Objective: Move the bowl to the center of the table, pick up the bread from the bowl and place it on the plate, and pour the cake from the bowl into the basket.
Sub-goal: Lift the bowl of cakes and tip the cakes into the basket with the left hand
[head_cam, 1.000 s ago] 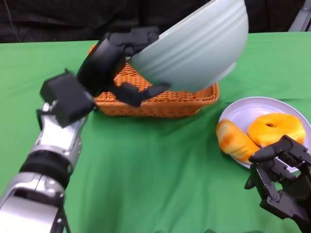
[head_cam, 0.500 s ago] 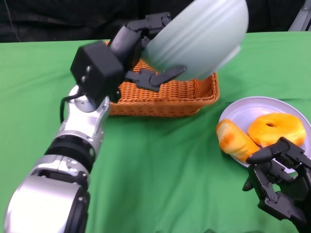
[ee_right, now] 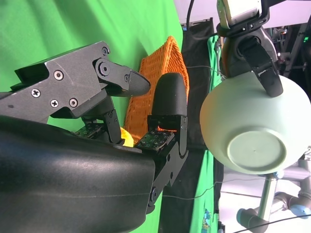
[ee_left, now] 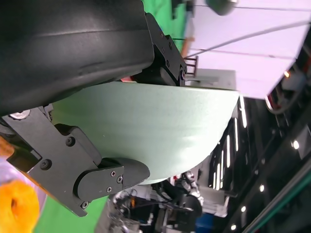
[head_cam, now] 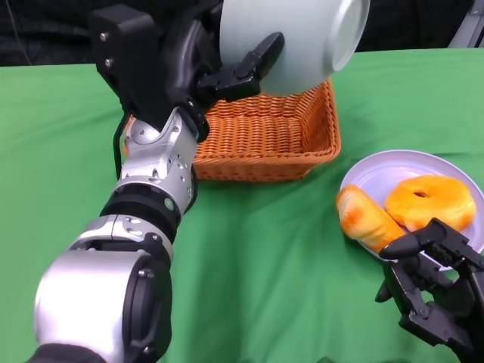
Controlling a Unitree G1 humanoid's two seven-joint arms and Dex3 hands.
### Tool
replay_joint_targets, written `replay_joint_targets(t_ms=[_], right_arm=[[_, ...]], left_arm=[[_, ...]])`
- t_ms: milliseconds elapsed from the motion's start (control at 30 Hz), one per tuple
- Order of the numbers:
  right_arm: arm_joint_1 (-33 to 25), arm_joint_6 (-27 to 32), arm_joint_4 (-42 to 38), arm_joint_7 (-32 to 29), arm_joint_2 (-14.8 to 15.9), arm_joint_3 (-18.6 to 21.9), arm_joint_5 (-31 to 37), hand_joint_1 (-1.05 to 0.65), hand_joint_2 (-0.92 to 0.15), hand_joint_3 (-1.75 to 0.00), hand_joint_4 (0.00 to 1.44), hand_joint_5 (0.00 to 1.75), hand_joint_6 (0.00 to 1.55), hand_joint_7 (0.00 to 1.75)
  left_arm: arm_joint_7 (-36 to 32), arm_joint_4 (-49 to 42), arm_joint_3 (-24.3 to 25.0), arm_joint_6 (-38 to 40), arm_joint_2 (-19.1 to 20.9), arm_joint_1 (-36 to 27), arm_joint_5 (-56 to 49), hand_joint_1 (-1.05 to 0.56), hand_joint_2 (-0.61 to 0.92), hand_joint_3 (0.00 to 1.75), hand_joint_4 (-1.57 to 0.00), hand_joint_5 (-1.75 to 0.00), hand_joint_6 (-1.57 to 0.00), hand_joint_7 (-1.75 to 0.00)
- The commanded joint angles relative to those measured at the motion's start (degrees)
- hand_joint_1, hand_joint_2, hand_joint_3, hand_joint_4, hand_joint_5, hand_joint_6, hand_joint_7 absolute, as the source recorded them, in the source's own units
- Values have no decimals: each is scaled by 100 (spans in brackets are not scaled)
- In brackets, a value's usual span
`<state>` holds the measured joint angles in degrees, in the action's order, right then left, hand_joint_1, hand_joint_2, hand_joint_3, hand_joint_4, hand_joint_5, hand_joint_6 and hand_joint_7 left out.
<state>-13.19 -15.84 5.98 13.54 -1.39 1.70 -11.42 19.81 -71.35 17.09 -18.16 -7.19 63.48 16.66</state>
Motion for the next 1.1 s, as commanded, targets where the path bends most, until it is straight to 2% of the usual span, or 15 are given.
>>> replay_joint_targets(t_ms=[33,167,267,333,533,633,667,733,967,1100], right_arm=[[24,-87,-26,30,42,18,-62,-11,-70,-79,63,165,59,131],[17,-119,-45,59,38,32,-71,-10,-68,-84,62,164,59,130],[7,-136,-42,63,35,32,-65,-11,-68,-85,62,165,59,131],[-2,-152,-39,64,36,27,-59,-12,-67,-85,62,165,59,131],[-9,-183,-63,83,36,32,-65,-12,-66,-86,63,166,60,131],[-19,-184,-54,96,38,34,-76,-13,-66,-86,63,166,59,131],[-26,-181,-44,104,37,34,-91,-13,-67,-85,63,166,59,132],[-36,-176,-28,117,36,32,-110,-13,-68,-84,63,167,59,133],[-31,-142,-24,144,40,40,-146,-13,-70,-80,62,169,58,136],[-39,-130,-16,139,43,38,-154,-13,-69,-80,62,168,58,136]], left_arm=[[91,21,398,577,-76,365,461,-11,58,120,-81,-170,-79,-149],[122,40,787,1240,-129,432,895,-11,66,110,-79,-167,-80,-144],[133,39,1051,1665,-147,472,1193,-15,77,92,-80,-166,-78,-145],[139,27,1219,1951,-147,493,1382,-17,82,85,-79,-172,-70,-153],[77,-28,1732,2721,-107,538,1939,-18,79,88,-74,-175,-62,-160],[12,-35,1906,2946,-107,535,2095,-19,78,88,-73,-175,-59,-162],[-14,-45,1988,3038,-111,526,2182,-21,78,86,-76,-175,-59,-170],[-89,-62,2131,3197,-111,516,2324,-22,77,84,-78,-175,-60,-173],[-320,-65,2352,3413,-93,494,2502,-25,88,57,-78,-175,-61,-175],[-349,-53,2354,3447,-66,469,2498,-27,92,52,-78,-175,-59,-175]])
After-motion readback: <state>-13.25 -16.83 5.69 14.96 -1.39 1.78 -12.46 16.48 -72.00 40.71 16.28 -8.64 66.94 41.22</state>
